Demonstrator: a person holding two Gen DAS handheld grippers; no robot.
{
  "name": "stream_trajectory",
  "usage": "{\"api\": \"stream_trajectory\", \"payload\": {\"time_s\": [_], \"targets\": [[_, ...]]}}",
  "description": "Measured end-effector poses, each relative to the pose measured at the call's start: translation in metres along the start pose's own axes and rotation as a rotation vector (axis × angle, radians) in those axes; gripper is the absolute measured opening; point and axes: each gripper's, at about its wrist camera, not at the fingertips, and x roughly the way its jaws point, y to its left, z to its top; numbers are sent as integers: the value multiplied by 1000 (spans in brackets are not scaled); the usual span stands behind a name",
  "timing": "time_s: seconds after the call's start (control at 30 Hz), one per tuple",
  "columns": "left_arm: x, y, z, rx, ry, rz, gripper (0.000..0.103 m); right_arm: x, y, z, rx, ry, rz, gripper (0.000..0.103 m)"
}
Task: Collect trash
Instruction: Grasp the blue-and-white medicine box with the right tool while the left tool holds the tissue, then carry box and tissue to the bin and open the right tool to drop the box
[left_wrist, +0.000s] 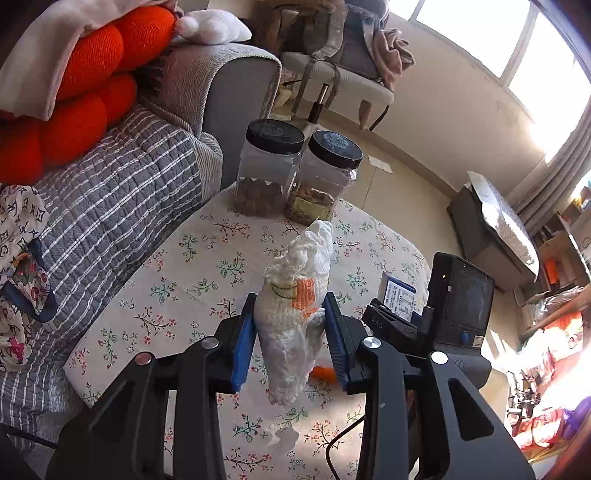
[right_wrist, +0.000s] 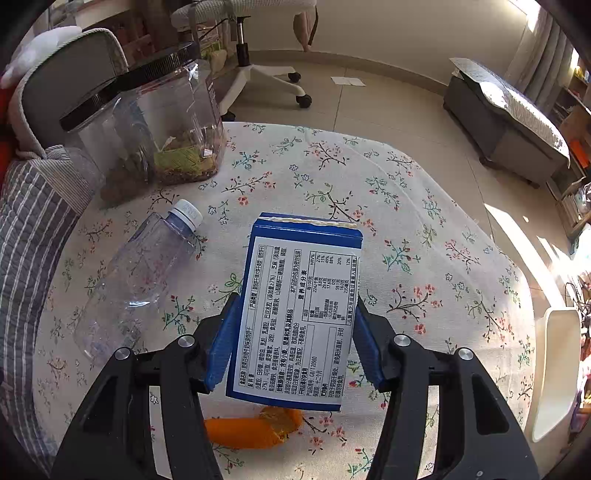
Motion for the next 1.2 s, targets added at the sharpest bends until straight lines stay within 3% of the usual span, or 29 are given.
{"api": "stream_trajectory", "payload": {"time_s": [0.4, 0.73, 0.93, 1.2], "targets": [[12, -47, -27, 112, 15, -27, 36, -87, -57, -34, -39, -162, -4, 55], [7, -109, -64, 249, -1, -109, 36, -141, -133, -71, -15, -277, -56, 55], [1, -144, -75, 346, -60, -118, 36, -156, -197, -88, 40, -320, -132, 55], [-10, -179, -76, 361, -110, -185, 36, -152, -284, -107, 208, -349, -197, 55]]}}
